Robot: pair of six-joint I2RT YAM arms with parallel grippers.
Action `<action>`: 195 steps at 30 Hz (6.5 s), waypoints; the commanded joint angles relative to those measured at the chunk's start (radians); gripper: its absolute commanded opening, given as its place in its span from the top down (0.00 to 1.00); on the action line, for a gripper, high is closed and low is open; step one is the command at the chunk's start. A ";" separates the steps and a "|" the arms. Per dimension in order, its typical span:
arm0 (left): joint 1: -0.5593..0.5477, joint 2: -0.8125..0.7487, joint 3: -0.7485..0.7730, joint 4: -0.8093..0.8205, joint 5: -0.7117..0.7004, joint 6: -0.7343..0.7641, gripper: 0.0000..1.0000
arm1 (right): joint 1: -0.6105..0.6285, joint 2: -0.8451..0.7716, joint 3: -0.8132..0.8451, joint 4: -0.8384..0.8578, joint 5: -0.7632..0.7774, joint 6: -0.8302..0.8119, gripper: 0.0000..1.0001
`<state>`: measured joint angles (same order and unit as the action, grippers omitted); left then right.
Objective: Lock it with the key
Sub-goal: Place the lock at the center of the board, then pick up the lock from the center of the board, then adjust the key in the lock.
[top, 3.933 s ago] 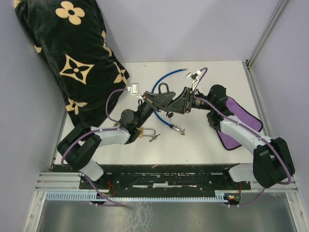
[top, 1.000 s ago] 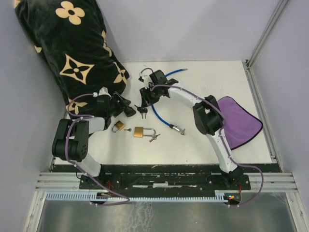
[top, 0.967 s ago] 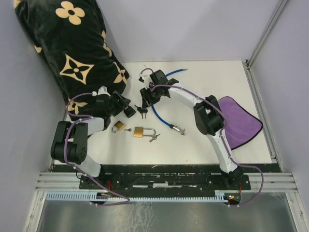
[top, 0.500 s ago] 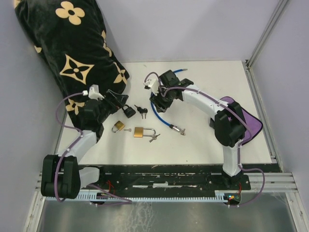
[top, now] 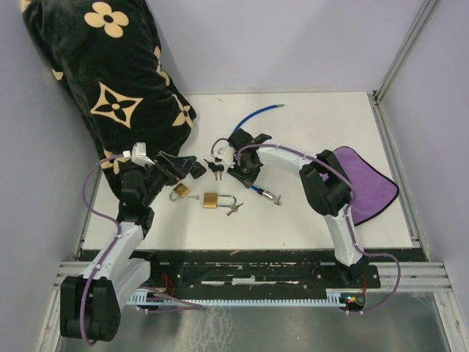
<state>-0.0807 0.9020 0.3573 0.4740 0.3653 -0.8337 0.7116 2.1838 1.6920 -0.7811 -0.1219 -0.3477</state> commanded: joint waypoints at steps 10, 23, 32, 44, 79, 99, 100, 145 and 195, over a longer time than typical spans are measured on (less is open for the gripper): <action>-0.108 -0.055 -0.024 0.183 0.140 0.119 0.08 | -0.119 -0.234 -0.044 -0.020 -0.211 0.016 0.98; -0.461 0.074 0.190 0.242 0.155 1.048 0.06 | -0.436 -0.610 -0.039 -0.141 -0.938 0.051 0.98; -0.468 0.334 0.711 -0.356 0.415 1.724 0.08 | -0.466 -0.698 -0.052 -0.256 -1.038 -0.065 0.98; -0.590 0.597 1.072 -0.861 0.309 2.056 0.18 | -0.465 -0.721 -0.050 -0.357 -1.103 -0.153 0.98; -0.485 0.282 0.753 -0.180 0.397 0.995 0.97 | -0.979 -0.859 0.058 0.520 -1.408 0.606 0.13; -0.484 0.278 0.726 -0.131 0.422 0.926 0.97 | -0.792 -0.902 -0.013 0.429 -1.371 0.652 0.43; -0.484 0.280 0.726 -0.129 0.422 0.925 0.97 | -0.788 -0.900 -0.018 0.433 -1.368 0.659 0.50; -0.479 0.357 0.778 -0.396 0.273 1.289 0.97 | -0.800 -0.715 -0.056 0.200 -1.428 1.253 0.50; -0.410 0.267 0.630 -0.031 0.521 0.889 0.97 | -0.730 -0.889 -0.122 0.529 -1.326 0.810 0.51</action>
<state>-0.4984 1.2026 0.9741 0.3553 0.8673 0.0818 -0.0078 1.3285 1.5394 -0.4103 -1.3972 0.3412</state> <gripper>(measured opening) 0.207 0.481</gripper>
